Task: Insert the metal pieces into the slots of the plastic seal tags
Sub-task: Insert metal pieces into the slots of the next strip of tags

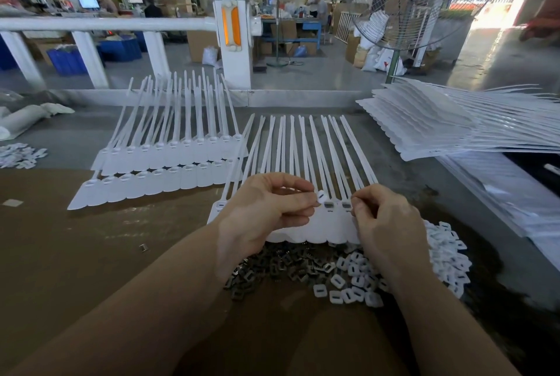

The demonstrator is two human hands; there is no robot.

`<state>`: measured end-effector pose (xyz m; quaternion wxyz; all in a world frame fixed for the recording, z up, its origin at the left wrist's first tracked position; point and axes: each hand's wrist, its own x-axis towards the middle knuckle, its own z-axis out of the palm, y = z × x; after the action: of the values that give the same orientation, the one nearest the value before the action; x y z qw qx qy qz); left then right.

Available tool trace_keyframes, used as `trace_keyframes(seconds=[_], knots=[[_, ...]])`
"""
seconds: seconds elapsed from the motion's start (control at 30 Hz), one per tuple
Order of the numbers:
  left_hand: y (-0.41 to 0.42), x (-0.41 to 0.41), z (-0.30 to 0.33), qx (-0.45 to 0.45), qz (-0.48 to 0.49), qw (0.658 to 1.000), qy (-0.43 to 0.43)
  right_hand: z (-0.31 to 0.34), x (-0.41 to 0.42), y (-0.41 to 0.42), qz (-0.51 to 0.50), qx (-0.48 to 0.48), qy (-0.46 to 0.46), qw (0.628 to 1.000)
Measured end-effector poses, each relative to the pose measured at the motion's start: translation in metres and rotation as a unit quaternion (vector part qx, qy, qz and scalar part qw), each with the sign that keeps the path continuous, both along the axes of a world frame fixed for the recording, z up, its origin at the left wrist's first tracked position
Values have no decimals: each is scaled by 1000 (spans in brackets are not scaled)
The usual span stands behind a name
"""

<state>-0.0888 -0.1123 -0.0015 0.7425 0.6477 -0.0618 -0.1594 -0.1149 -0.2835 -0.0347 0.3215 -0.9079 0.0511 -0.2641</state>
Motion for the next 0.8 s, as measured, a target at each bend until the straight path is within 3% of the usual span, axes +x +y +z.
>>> trace_keyframes(seconds=[0.33, 0.53, 0.8], knots=[[0, 0, 1, 35, 31, 997, -63, 0, 1, 0, -3, -7, 0, 1000], [-8, 13, 3, 184, 53, 975, -116, 0, 1, 0, 1, -13, 2, 1000], [-31, 32, 2, 324, -18, 935, -142, 0, 1, 0, 0, -21, 3, 1000]])
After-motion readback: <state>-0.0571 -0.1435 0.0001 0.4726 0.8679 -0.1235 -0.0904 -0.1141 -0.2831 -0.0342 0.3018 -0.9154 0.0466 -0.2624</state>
